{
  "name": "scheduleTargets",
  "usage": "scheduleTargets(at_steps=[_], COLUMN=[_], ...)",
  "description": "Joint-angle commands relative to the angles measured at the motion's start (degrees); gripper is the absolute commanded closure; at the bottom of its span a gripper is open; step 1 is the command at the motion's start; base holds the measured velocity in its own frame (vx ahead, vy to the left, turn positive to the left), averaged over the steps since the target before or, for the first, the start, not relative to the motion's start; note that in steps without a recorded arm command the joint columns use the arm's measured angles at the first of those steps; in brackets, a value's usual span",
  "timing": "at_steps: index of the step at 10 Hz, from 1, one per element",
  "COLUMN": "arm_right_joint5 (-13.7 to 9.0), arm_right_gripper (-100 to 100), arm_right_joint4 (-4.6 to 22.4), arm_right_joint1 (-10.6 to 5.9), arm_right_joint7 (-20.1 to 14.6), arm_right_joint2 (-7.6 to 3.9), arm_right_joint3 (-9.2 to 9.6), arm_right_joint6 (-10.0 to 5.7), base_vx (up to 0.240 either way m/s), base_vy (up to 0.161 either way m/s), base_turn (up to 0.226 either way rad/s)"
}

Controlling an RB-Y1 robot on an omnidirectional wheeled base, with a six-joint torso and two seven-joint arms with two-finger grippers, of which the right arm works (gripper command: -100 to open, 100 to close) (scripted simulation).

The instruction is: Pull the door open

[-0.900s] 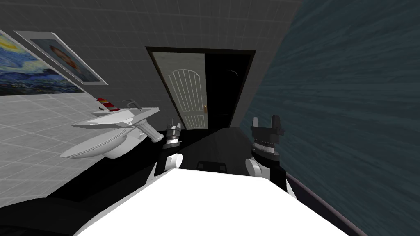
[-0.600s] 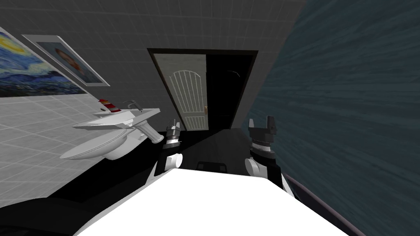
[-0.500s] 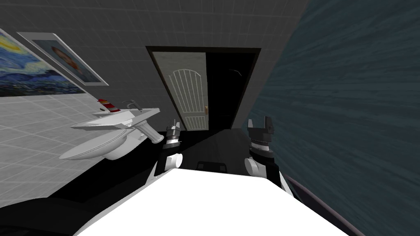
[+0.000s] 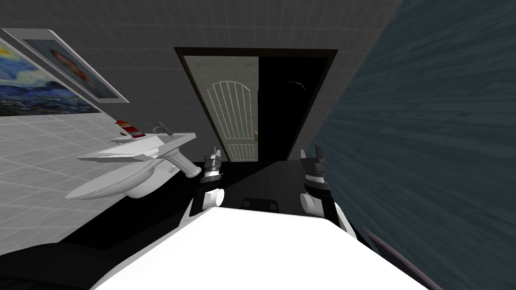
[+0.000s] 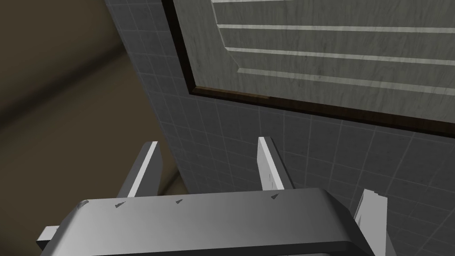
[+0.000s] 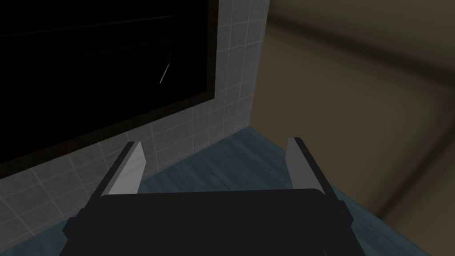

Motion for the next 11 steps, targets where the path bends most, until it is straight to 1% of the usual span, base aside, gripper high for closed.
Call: scheduleTargets(at_steps=[1, 2, 3, 4, 6, 7, 8, 9, 10, 11], arm_right_joint5=[0.98, 1.28, 1.92, 2.23, 3.55, 3.89, 4.56, 4.91, 5.61, 5.95], arm_right_gripper=[-100, -100, -100, -100, -100, -100, -100, -100, -100, -100], arm_right_joint4=[2.25, 2.98, 4.52, 5.29, 8.47, 9.29, 10.92, 11.75, 13.44, 14.28], arm_right_joint1=[-0.44, -0.69, -1.20, -1.46, -2.52, -2.80, -3.35, -3.63, -4.20, -4.48], arm_right_joint7=[-0.80, -1.08, -1.66, -1.96, -3.16, -3.47, -4.09, -4.41, -5.05, -5.37], arm_right_joint2=[-0.33, -0.46, -0.68, -0.79, -1.18, -1.27, -1.44, -1.51, -1.62, -1.68], arm_right_joint3=[-0.27, -0.42, -0.73, -0.88, -1.52, -1.68, -2.01, -2.17, -2.51, -2.68], arm_right_joint6=[0.42, 0.63, 1.07, 1.30, 2.22, 2.46, 2.93, 3.17, 3.66, 3.90], base_vx=[0.167, 0.144, 0.146, 0.148, 0.170, 0.176, 0.178, 0.152, 0.162, 0.153], base_vy=[0.064, 0.061, 0.076, 0.073, 0.076, 0.059, 0.053, 0.048, 0.070, 0.082], base_turn=[0.053, 0.029, 0.056, 0.040, 0.054, 0.045, 0.054, 0.043, 0.058, 0.040])
